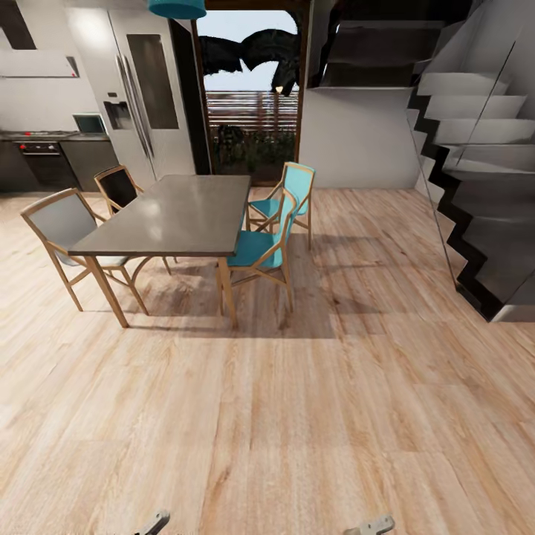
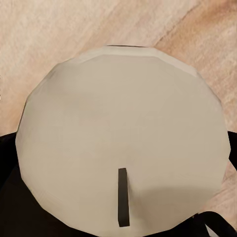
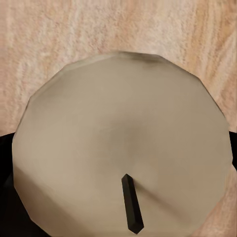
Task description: Place each of the two pumpkins and all three candles from the living room inside a cabinet in the living room (use any cabinet), then make sure every cabinet is closed, and position the cauldron so it is next to a table in the living room.
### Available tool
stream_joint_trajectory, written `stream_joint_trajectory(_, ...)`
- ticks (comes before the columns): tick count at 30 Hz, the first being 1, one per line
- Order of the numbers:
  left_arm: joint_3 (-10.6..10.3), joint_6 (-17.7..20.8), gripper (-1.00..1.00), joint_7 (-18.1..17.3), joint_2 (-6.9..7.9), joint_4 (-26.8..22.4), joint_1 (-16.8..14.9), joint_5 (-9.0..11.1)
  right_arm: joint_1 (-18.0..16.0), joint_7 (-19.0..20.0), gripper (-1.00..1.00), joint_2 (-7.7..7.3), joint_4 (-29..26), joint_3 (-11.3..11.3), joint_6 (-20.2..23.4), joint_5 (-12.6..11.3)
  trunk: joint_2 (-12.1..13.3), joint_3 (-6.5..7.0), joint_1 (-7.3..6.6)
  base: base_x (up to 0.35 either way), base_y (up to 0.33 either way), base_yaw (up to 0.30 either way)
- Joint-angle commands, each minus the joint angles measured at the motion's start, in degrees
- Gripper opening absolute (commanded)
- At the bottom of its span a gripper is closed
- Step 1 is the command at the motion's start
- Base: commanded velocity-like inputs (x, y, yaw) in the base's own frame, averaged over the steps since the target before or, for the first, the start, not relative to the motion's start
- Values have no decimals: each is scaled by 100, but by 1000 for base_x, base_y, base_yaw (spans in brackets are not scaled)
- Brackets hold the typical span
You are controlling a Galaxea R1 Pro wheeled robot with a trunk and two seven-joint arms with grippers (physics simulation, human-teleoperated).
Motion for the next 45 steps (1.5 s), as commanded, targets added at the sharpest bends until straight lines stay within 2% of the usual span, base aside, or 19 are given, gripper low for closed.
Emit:
stream_joint_trajectory(1,0,4,-100,2,0,1,-1,-7,2,10,-100,0,0,1,-2,-25,0,6,0,0,0,229)
stream_joint_trajectory(45,-17,6,-100,-3,-1,2,2,-13,44,10,-100,0,0,1,-3,-25,0,184,0,0,0,259)
